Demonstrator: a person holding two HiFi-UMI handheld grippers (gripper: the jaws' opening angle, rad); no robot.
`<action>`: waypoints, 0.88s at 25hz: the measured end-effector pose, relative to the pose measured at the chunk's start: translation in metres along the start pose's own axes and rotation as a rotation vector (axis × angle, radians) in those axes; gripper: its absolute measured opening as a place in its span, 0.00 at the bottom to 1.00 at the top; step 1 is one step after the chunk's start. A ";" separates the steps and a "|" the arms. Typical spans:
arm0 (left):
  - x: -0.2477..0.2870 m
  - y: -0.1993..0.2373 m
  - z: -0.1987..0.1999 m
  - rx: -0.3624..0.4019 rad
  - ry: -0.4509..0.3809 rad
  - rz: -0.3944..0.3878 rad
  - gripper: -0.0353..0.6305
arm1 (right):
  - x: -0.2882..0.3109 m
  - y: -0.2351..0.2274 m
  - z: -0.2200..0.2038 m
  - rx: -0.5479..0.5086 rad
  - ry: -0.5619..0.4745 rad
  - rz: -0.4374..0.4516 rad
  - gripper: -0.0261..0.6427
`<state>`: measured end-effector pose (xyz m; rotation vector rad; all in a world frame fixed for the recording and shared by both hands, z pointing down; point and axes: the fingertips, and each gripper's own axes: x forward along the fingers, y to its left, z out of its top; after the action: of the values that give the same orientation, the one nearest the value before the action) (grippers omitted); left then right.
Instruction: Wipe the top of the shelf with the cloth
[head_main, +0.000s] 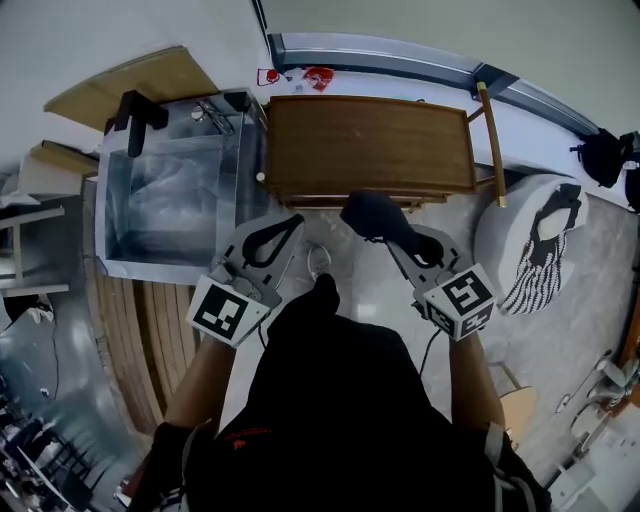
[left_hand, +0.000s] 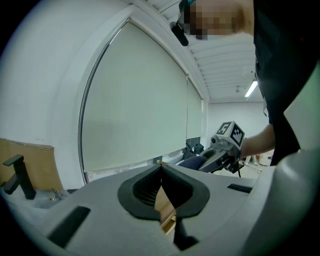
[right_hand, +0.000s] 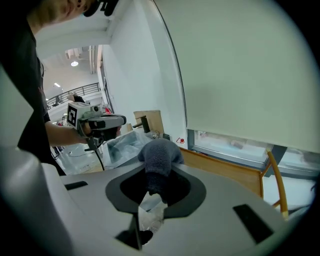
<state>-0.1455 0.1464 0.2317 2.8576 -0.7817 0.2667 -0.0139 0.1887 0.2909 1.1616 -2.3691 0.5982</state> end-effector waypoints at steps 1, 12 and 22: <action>0.003 0.009 0.000 -0.004 -0.001 0.001 0.08 | 0.007 -0.005 0.003 -0.006 0.012 -0.006 0.13; 0.020 0.073 -0.009 -0.043 0.001 0.004 0.08 | 0.065 -0.037 0.028 -0.041 0.091 -0.033 0.13; 0.048 0.095 -0.009 -0.056 0.015 0.034 0.08 | 0.083 -0.074 0.035 -0.040 0.111 -0.012 0.13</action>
<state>-0.1551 0.0442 0.2610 2.7889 -0.8226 0.2653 -0.0068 0.0764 0.3226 1.0962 -2.2687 0.5929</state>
